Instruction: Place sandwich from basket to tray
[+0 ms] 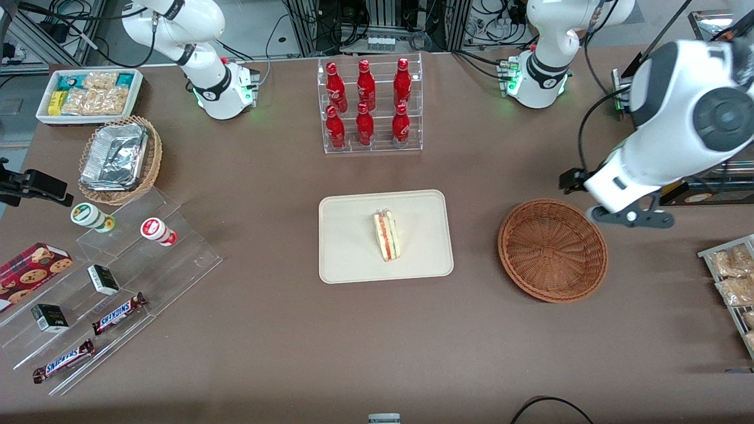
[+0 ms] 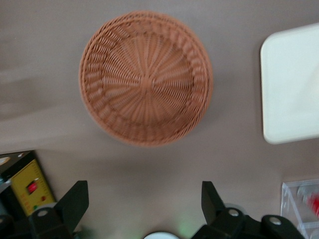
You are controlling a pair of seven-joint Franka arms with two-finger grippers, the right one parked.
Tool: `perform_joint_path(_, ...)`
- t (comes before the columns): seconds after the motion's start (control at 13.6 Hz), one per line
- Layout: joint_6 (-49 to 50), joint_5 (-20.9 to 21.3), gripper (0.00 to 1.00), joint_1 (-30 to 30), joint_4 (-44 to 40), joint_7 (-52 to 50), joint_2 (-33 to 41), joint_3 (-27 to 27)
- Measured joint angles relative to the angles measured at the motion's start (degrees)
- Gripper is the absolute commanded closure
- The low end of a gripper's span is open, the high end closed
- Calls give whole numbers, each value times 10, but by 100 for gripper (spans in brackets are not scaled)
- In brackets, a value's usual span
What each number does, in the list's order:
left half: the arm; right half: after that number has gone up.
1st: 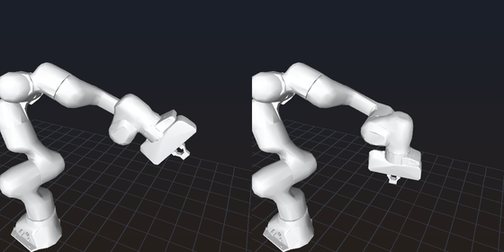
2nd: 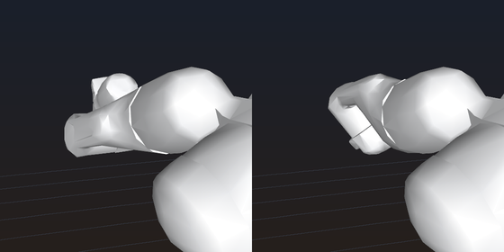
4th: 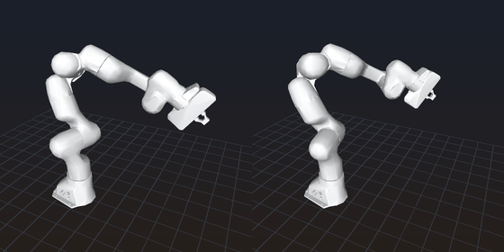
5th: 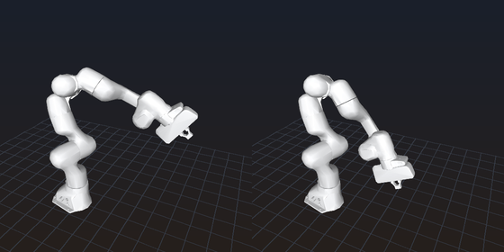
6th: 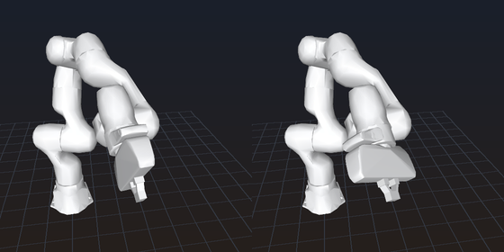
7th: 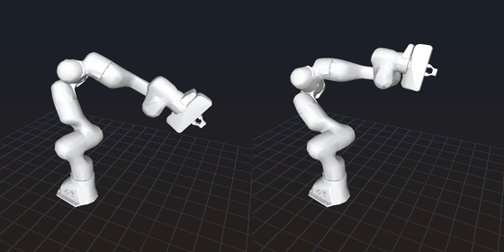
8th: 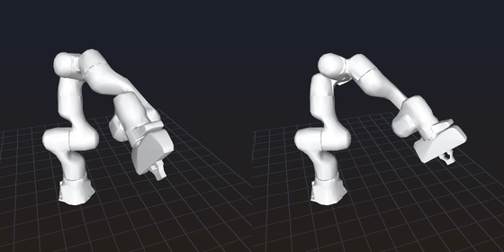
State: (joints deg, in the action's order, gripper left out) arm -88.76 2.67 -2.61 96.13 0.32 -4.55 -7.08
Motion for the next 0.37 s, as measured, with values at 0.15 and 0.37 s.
perform_joint_path(0.15, 21, -2, 0, 0, 0, 51, 21, 25)
perform_joint_path(0.37, 36, -2, 0, 0, -1, 98, 44, 53)
